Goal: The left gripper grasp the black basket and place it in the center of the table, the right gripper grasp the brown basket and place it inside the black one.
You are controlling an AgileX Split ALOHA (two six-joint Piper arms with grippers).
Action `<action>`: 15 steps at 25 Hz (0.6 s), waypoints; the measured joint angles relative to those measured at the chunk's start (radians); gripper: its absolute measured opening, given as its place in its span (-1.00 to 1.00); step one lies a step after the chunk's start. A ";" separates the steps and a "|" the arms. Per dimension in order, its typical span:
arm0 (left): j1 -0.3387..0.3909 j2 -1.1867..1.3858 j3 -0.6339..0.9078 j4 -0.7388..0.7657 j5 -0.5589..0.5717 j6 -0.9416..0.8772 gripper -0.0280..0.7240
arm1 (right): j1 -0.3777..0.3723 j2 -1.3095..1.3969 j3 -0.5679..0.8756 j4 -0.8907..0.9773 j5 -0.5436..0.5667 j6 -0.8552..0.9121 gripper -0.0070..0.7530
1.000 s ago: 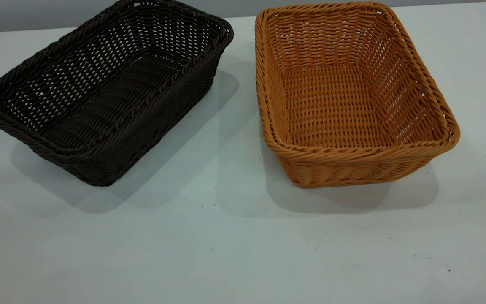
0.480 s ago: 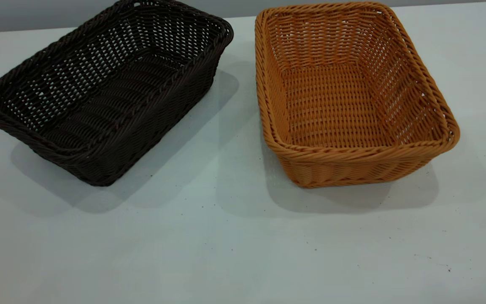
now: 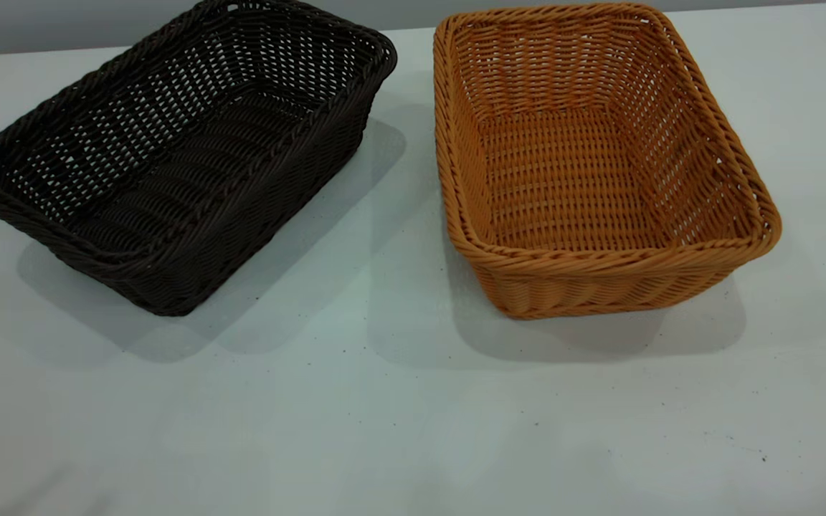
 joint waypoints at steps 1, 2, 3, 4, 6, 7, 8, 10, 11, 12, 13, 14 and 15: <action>0.000 0.015 0.000 0.000 -0.009 0.001 -0.02 | 0.000 0.025 0.000 0.032 -0.004 0.015 -0.12; 0.000 0.028 0.000 0.000 -0.019 0.001 0.09 | 0.000 0.048 0.000 0.064 -0.006 0.018 -0.11; 0.000 0.044 0.000 0.000 -0.029 0.001 0.17 | 0.000 0.078 0.000 0.090 -0.006 0.019 -0.11; 0.000 0.058 0.000 0.000 -0.033 0.001 0.22 | 0.000 0.107 0.001 0.124 -0.006 0.019 -0.11; 0.000 0.082 0.000 0.000 -0.033 0.002 0.27 | 0.000 0.162 0.002 0.194 -0.006 0.022 -0.11; 0.000 0.091 0.000 0.000 -0.032 0.002 0.28 | 0.000 0.191 0.009 0.221 -0.003 0.031 -0.11; 0.000 0.095 0.001 0.000 -0.031 0.002 0.29 | 0.005 0.219 0.020 0.247 -0.002 0.043 -0.11; 0.000 0.098 0.001 -0.003 -0.028 0.002 0.29 | 0.025 0.267 0.048 0.288 -0.003 0.062 -0.11; 0.000 0.098 0.001 -0.004 -0.028 0.002 0.29 | 0.037 0.292 0.068 0.311 -0.007 0.073 -0.11; 0.000 0.098 0.001 -0.004 -0.028 0.002 0.29 | 0.048 0.313 0.090 0.335 -0.015 0.085 -0.10; 0.000 0.098 0.001 -0.004 -0.028 0.002 0.28 | 0.061 0.338 0.108 0.354 -0.025 0.094 -0.10; 0.000 0.098 0.001 -0.004 -0.028 0.002 0.28 | 0.074 0.361 0.130 0.371 -0.037 0.097 -0.10; 0.000 0.098 0.001 -0.004 -0.028 0.003 0.28 | 0.085 0.383 0.150 0.395 -0.056 0.101 -0.10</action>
